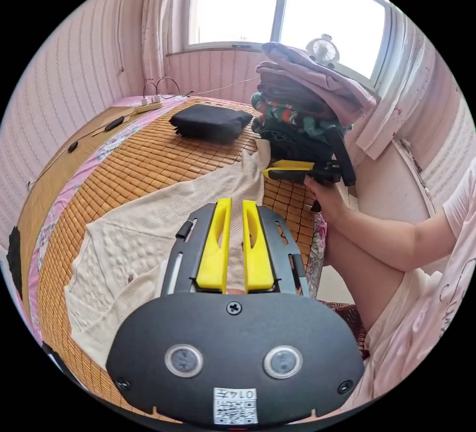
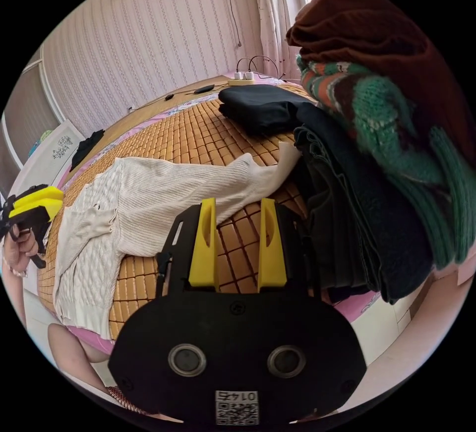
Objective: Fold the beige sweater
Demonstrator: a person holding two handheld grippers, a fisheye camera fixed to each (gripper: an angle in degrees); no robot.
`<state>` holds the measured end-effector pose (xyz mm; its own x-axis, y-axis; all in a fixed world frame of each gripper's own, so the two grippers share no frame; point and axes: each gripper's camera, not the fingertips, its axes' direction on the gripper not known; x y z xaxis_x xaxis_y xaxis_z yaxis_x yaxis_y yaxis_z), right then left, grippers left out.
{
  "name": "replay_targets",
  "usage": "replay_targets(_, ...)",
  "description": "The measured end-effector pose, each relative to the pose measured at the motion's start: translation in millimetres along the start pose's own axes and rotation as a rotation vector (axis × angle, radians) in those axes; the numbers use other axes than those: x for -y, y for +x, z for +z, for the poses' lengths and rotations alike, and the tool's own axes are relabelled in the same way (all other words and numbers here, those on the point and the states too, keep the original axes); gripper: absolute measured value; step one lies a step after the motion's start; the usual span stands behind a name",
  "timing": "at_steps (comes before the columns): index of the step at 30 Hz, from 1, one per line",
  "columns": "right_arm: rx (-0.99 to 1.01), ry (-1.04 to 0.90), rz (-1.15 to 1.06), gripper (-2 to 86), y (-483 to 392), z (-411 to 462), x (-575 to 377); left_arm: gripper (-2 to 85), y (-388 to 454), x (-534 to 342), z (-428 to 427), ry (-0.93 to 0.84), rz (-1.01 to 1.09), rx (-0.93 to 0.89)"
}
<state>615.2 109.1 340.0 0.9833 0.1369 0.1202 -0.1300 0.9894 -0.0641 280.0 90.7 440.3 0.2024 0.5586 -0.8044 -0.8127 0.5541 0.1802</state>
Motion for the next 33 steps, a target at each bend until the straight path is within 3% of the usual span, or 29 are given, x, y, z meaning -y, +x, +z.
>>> replay_targets(10,0.043,-0.016,0.114,12.8,42.5,6.0,4.3,7.1,50.9,43.0,140.2,-0.337,0.109,0.083)
replay_targets(18,-0.027,-0.112,0.061,12.1,39.2,18.4,15.9,1.9,50.9,31.0,140.7,-0.223,0.016,0.088)
replay_targets(26,-0.023,-0.102,0.109,3.3,46.9,21.7,27.4,-0.1,47.3,21.6,130.0,-0.175,-0.063,0.094)
replay_targets(33,0.037,-0.011,0.075,1.0,30.9,6.8,25.9,-0.7,32.5,10.7,98.5,-0.126,-0.190,0.052)
